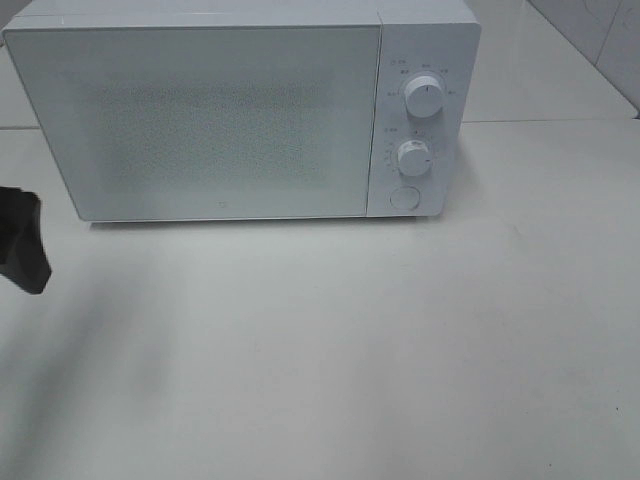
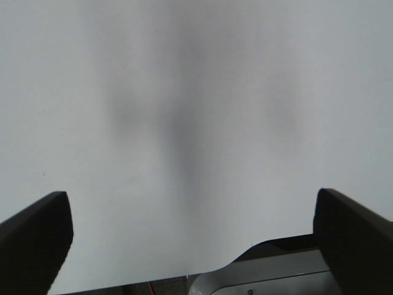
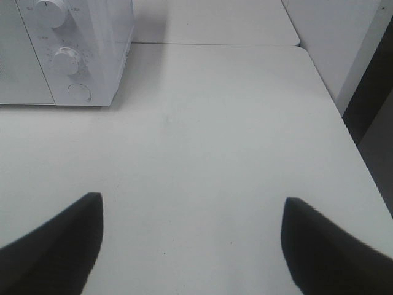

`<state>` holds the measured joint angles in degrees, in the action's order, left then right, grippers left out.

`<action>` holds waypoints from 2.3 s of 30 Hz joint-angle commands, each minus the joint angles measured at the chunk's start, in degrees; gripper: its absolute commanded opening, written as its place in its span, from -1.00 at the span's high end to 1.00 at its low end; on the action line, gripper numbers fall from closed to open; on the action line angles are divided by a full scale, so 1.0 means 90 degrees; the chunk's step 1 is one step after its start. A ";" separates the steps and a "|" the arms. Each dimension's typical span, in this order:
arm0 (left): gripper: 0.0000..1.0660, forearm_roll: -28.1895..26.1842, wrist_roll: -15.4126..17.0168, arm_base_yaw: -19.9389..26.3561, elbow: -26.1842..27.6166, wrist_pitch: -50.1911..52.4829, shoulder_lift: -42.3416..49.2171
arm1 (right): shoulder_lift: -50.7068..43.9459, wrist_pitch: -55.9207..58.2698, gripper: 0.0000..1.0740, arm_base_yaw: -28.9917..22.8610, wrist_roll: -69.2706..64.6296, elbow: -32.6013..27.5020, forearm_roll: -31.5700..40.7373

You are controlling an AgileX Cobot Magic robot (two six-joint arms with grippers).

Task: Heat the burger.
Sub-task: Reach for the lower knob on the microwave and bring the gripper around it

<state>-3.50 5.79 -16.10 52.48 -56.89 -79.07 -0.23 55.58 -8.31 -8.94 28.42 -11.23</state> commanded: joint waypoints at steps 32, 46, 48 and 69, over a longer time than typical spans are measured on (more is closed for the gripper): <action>-0.87 -0.0108 -0.0325 0.0242 -0.2527 -0.0503 0.5519 | -0.0159 -0.0038 -0.39 0.0038 -0.0013 0.0006 -0.0025; -0.87 -0.0204 -0.0331 0.1012 -0.2527 -0.0484 0.7639 | -0.0159 -0.0038 -0.39 0.0038 -0.0013 0.0006 -0.0025; -0.87 -0.0197 -0.0331 0.1375 -0.2527 -0.0484 0.7907 | -0.0159 -0.0038 -0.39 0.0038 -0.0013 0.0006 -0.0025; -0.87 -0.0204 -0.0331 0.1980 -0.2534 -0.0484 0.8945 | -0.0159 -0.0038 -0.39 0.0038 -0.0013 0.0006 -0.0025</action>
<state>-5.16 2.98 1.43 29.85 -61.31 0.34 -0.23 55.58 -8.31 -8.94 28.42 -11.23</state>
